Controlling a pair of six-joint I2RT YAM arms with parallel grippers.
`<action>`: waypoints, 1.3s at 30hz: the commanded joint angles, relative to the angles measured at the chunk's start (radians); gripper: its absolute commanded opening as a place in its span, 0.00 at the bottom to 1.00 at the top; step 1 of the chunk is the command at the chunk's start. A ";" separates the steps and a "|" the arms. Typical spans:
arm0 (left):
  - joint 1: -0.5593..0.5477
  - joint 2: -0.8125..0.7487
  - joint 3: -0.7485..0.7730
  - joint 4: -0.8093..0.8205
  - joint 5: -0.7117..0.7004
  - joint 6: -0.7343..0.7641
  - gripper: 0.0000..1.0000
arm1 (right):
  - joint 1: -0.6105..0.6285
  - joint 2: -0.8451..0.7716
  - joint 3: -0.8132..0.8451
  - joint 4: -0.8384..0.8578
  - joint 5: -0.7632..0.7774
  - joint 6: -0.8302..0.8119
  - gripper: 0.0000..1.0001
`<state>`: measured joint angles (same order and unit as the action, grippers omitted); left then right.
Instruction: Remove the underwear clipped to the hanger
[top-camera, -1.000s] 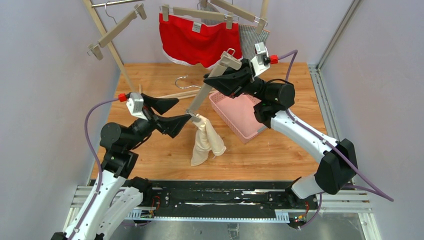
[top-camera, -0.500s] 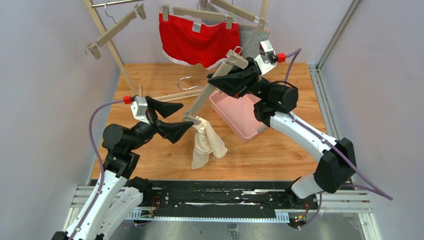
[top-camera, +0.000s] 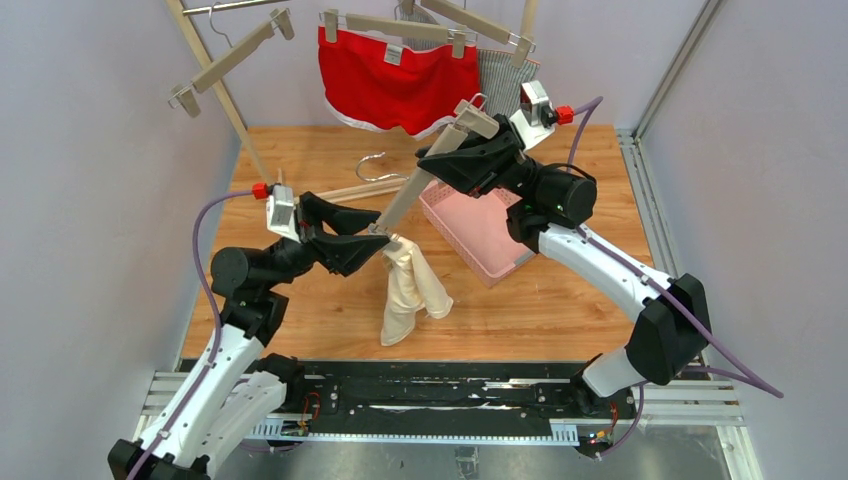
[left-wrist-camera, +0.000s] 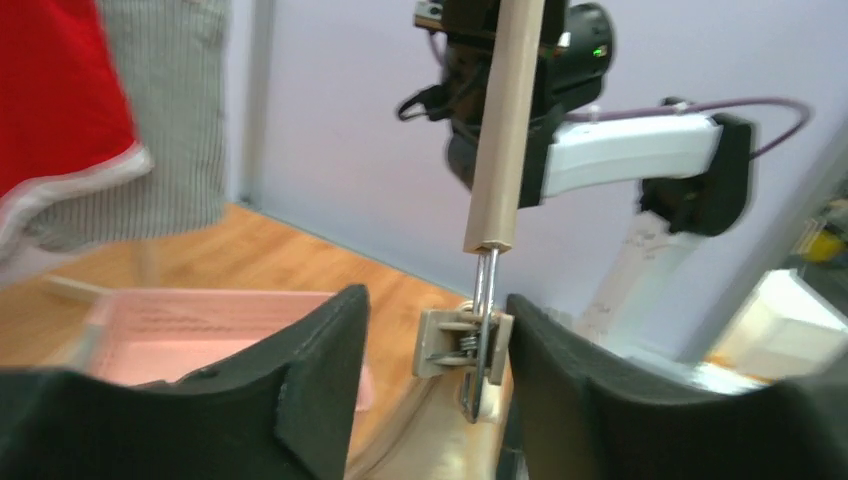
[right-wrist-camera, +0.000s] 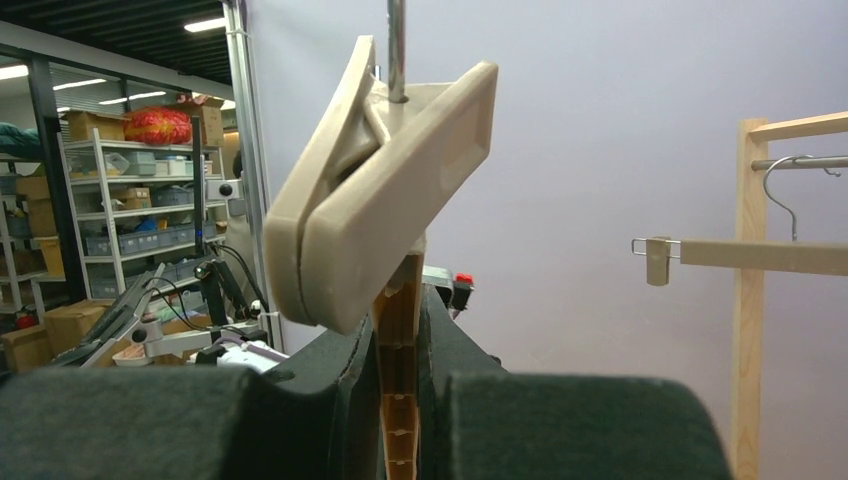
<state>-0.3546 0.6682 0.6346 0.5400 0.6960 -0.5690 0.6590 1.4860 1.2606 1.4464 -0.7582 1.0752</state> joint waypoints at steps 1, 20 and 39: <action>0.002 0.060 -0.031 0.213 0.105 -0.124 0.45 | 0.011 0.003 0.026 0.067 0.020 0.018 0.00; 0.002 0.042 0.068 0.114 0.042 -0.071 0.77 | 0.011 0.004 0.036 0.061 -0.002 0.029 0.01; 0.002 0.123 0.129 0.116 0.081 -0.068 0.57 | 0.025 0.026 0.085 0.046 -0.007 0.021 0.01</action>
<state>-0.3550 0.7918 0.7307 0.6483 0.7570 -0.6510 0.6628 1.5085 1.2991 1.4483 -0.7666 1.0946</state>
